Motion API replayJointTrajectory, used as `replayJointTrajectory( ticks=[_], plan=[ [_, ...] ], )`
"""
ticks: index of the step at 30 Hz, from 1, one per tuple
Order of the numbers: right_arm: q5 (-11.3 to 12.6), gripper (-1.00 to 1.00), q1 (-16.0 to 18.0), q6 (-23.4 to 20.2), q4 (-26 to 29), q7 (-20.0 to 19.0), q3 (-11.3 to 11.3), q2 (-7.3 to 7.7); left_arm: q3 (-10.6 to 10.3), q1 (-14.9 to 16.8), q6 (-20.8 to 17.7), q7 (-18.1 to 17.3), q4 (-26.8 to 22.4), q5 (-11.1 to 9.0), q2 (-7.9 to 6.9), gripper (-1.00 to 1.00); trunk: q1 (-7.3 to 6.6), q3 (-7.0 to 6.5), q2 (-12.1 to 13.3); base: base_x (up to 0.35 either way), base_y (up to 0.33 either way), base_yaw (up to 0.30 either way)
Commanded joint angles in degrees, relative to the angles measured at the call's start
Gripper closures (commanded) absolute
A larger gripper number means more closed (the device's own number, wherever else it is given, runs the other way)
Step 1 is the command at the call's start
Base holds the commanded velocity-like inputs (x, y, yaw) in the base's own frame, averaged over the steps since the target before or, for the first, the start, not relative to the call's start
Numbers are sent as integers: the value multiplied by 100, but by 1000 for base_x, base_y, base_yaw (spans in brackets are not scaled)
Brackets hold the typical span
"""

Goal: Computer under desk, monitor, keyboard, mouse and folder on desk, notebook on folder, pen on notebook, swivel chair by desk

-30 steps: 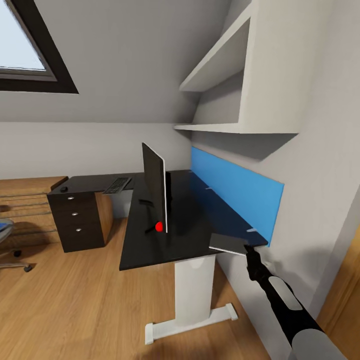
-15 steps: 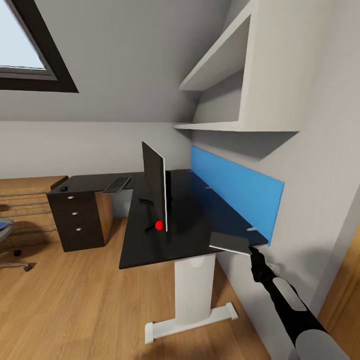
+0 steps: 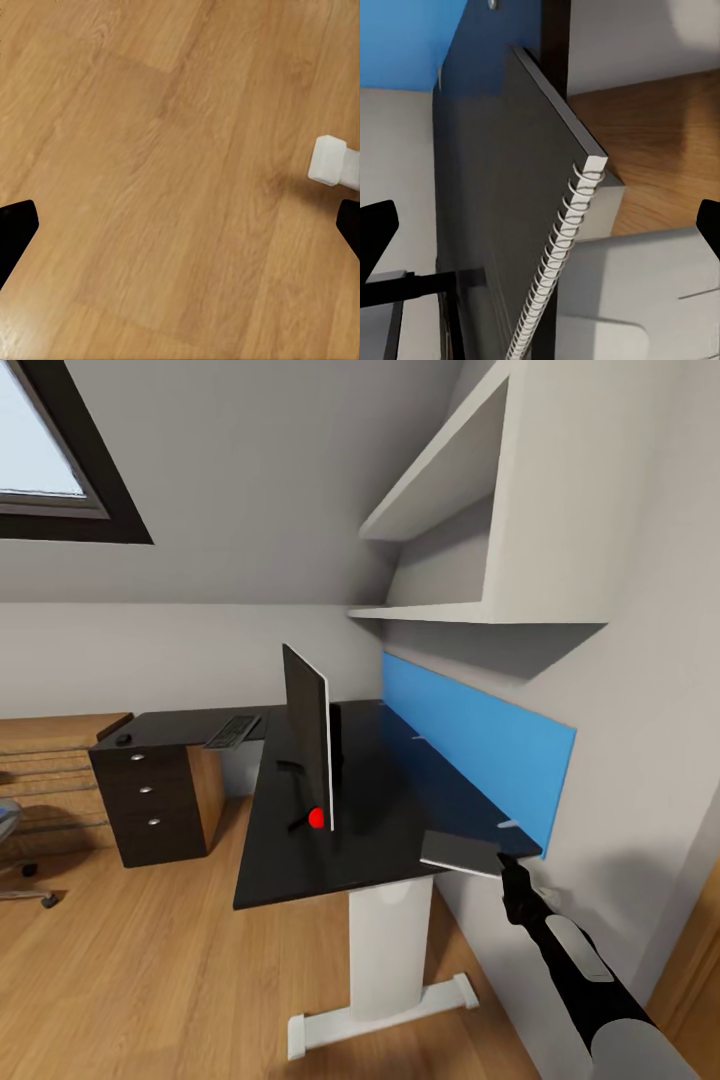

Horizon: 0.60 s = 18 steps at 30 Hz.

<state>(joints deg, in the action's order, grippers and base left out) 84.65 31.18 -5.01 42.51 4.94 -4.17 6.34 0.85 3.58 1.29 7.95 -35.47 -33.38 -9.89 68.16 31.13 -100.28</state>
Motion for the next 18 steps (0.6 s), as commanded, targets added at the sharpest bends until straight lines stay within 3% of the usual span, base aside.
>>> replayJointTrajectory(
  ticks=[1, 12, 18],
  plan=[
    [30, -100, 2, -27, 11, 33, -12, 0, -15, 2, 13, 27, -4, -61, -1, -100, 0, 6, -3, 41, 0, 0],
    [25, -100, 2, -28, 11, 33, -5, 7, -23, 2, 11, 27, 4, -63, 4, -100, 0, 6, -3, 6, 0, 0],
    [25, -100, 2, -31, 11, 33, -5, 7, -27, 2, 7, 27, 5, -63, 4, -100, 0, 6, -3, 104, 0, 0]
  ],
)
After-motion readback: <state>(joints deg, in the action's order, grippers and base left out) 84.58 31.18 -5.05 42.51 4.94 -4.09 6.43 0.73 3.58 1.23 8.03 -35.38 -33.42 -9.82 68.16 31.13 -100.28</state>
